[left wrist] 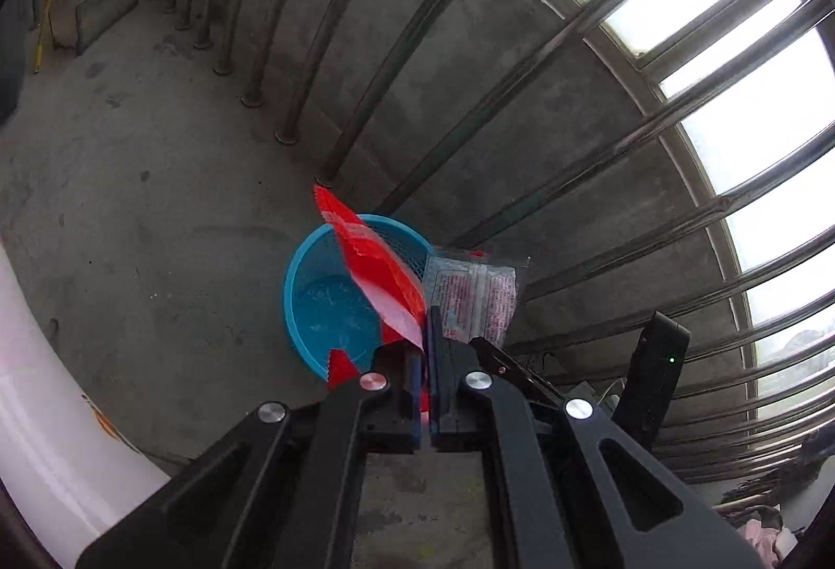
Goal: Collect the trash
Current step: 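Carry both items to the blue wastebasket and open both tools over it, then return both tools to the table toward the gold packet and Enaak snack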
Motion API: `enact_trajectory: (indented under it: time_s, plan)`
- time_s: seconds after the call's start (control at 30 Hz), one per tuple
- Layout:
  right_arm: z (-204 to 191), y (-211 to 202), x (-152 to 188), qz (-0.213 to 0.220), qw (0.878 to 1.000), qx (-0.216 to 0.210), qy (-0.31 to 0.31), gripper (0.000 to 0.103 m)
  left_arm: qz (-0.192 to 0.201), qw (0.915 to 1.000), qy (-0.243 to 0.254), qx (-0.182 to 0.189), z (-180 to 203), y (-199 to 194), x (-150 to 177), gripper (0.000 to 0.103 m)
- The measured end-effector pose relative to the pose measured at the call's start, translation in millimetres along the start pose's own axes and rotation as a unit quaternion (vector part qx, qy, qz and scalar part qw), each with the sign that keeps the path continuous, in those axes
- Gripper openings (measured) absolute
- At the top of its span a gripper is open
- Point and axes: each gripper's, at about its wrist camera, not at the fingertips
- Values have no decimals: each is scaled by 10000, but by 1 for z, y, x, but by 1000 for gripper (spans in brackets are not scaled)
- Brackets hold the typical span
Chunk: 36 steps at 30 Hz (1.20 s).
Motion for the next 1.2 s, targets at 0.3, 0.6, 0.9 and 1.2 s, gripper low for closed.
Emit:
enact_trajectory:
  time_s: [0.3, 0.6, 0.9, 1.2]
  plan:
    - [68, 75, -28, -499, 9958, 414, 651, 41, -451, 9972, 79, -587, 8, 115, -22, 59]
    - [70, 45, -26, -45, 9961, 302, 824, 45, -165, 9975, 356, -588, 18, 88, -10, 66]
    - [3, -21, -12, 437, 9967, -685, 71, 58, 698, 9835, 739, -1494, 46, -38, 25, 66]
    - [-94, -47, 39, -378, 9777, -1616, -1287, 59, 1869, 9510, 585, -2394, 40, -193, 148, 70]
Point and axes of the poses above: each gripper's, at about its wrist camera, not at the fingertips, and y roughly the way its jaws point, z to its right, x to its underside, and after that the axes turned 8 degrees about y, right-handed
